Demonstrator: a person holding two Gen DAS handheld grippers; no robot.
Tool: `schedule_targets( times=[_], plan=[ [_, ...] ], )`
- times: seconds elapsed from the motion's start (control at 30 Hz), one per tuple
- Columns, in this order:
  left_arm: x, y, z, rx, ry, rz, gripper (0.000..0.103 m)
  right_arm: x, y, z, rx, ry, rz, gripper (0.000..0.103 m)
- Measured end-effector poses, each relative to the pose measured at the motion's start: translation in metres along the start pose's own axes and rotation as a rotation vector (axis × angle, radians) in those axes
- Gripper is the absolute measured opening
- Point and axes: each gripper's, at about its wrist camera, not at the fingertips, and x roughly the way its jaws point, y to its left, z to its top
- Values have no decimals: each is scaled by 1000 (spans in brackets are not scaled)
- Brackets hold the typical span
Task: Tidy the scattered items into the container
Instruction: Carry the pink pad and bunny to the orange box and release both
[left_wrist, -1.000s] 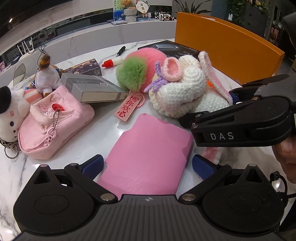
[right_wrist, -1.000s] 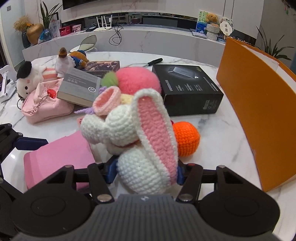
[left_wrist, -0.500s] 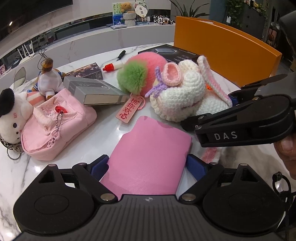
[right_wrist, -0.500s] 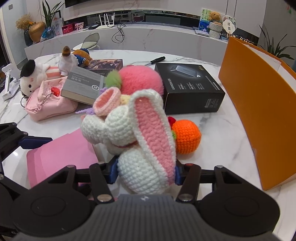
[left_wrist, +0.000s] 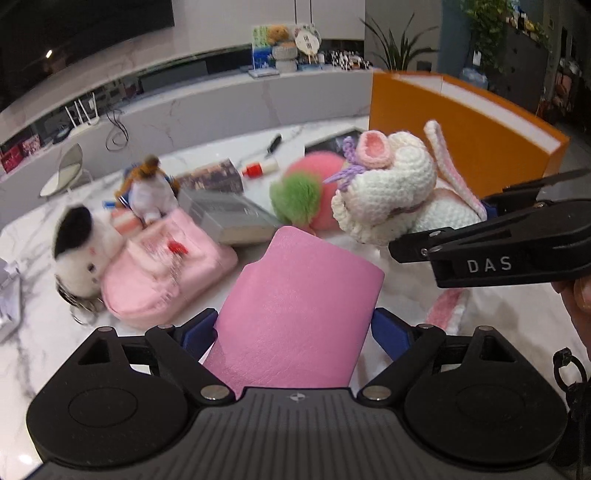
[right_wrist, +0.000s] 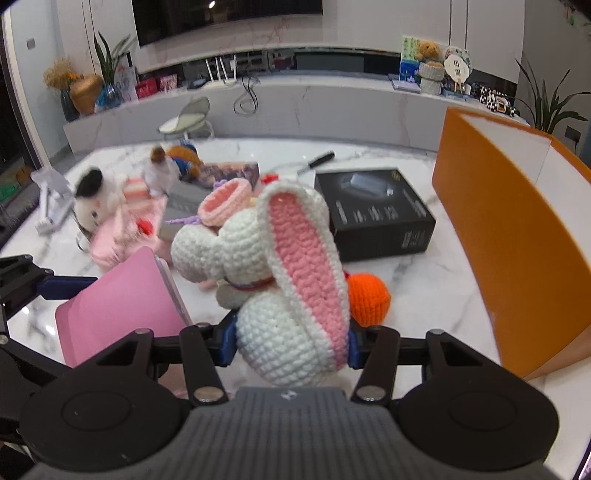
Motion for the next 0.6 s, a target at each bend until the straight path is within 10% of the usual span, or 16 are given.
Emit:
schedule_targets(
  times=[0.6],
  plan=[
    [-65,8,114,-78,-248,-1,103,-98,-21,87,46,-294,45,56]
  ],
)
